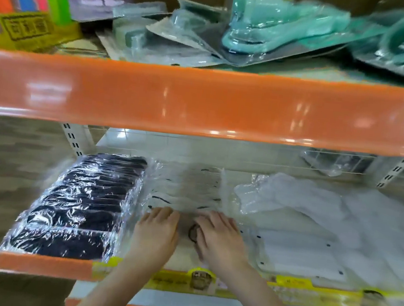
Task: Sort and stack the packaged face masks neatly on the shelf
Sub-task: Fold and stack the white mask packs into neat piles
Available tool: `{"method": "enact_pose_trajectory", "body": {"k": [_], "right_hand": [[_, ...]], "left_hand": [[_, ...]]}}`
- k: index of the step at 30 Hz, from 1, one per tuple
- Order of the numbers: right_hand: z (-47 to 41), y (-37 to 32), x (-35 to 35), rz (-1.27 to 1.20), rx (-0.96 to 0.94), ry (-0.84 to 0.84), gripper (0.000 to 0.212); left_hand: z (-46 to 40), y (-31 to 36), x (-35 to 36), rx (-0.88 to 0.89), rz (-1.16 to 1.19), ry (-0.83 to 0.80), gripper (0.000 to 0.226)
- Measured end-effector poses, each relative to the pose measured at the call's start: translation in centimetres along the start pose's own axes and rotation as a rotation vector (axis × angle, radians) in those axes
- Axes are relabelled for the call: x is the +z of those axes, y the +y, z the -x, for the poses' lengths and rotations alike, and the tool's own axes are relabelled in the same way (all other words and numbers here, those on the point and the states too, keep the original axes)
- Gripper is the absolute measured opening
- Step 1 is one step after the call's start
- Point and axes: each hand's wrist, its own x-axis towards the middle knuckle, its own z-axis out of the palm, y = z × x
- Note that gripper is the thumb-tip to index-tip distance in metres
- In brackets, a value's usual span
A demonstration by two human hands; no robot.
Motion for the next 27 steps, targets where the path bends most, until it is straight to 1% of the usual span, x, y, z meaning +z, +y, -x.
{"method": "enact_pose_trajectory", "body": {"k": [2, 4, 8, 10, 12, 14, 15, 16, 19, 21, 27], "right_hand": [[0.6, 2.2, -0.6, 0.031, 0.054, -0.023, 0.028], [1.2, 4.3, -1.1, 0.059, 0.094, -0.019, 0.028], [2.2, 8.1, -2.9, 0.085, 0.161, 0.039, 0.025], [2.6, 10.0, -3.9, 0.107, 0.186, 0.045, 0.027], [3.1, 12.0, -4.8, 0.137, 0.199, 0.034, 0.027], [3.6, 13.6, -5.8, 0.147, 0.239, -0.029, 0.029], [3.7, 14.4, -6.4, 0.141, 0.254, -0.067, 0.031], [3.8, 15.2, -7.0, 0.141, 0.277, -0.1, 0.033], [3.7, 17.1, -8.4, 0.143, 0.336, -0.276, 0.04], [3.6, 18.6, -8.8, 0.116, 0.356, -0.38, 0.049], [2.9, 22.4, -9.4, 0.088, 0.39, -0.377, 0.062]], "left_hand": [[-1.2, 2.3, 0.6, 0.031, 0.004, -0.026, 0.02], [-2.3, 4.5, 1.2, 0.07, 0.017, -0.033, 0.03], [-4.3, 8.8, 1.9, 0.139, 0.045, -0.069, 0.028], [-5.3, 10.8, 2.2, 0.142, 0.05, -0.127, 0.032], [-6.1, 12.6, 2.5, 0.165, 0.062, -0.138, 0.032], [-6.9, 14.4, 2.9, 0.184, 0.086, -0.152, 0.03], [-7.4, 15.3, 3.1, 0.195, 0.087, -0.186, 0.03], [-7.9, 16.2, 3.3, 0.2, 0.087, -0.217, 0.033], [-9.4, 18.5, 4.0, 0.207, 0.05, -0.22, 0.04], [-10.6, 19.9, 4.6, 0.19, 0.015, -0.252, 0.048], [-13.7, 21.8, 6.1, 0.02, 0.046, -0.414, 0.072]]}}
